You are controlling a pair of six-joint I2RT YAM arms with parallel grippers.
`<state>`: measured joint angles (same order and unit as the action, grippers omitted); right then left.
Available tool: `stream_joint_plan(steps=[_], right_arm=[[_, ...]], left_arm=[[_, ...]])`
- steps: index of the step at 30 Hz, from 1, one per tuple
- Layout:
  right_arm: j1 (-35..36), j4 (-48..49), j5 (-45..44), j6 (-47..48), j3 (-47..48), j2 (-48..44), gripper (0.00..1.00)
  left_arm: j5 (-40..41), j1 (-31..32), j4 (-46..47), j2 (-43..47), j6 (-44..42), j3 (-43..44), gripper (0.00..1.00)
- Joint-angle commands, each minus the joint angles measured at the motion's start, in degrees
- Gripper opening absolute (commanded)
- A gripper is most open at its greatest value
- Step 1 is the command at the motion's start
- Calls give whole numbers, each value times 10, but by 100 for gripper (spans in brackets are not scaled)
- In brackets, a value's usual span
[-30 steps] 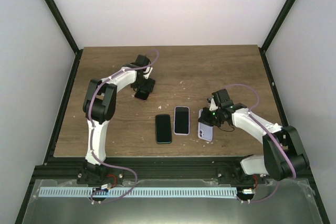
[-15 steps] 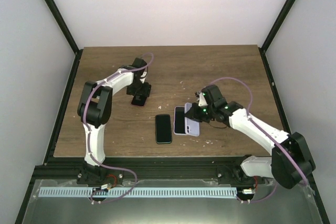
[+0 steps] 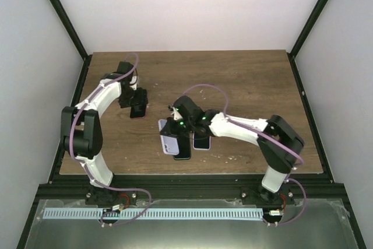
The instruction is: Put the phone into the phone case
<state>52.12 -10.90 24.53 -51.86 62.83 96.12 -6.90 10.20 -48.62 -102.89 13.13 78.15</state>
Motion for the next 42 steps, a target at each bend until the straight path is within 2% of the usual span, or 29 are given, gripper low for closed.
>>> stream_joint_plan(steps=[1, 7, 14, 19, 23, 31, 35, 42], right_arm=[[23, 68, 10, -47, 51, 59, 1], [32, 114, -15, -78, 73, 111, 1], [32, 115, -37, -85, 105, 167, 3], [30, 89, -50, -68, 121, 171, 28], [17, 62, -66, -30, 116, 138, 38], [-36, 127, -50, -32, 5, 28, 40], [-57, 126, -24, -36, 3, 21, 40], [-66, 126, -39, -41, -15, 5, 41]], left_arm=[[-31, -28, -1, 54, 16, -23, 50], [-46, -70, 15, 104, 34, -67, 50], [-92, -76, 27, 121, 43, -92, 48], [-122, -76, 35, 123, 45, -106, 48], [-165, -76, 50, 134, 49, -130, 47], [-203, -62, 75, 165, 63, -201, 46], [-201, -29, 98, 191, 94, -246, 44], [-190, 45, 159, 225, 173, -306, 43]])
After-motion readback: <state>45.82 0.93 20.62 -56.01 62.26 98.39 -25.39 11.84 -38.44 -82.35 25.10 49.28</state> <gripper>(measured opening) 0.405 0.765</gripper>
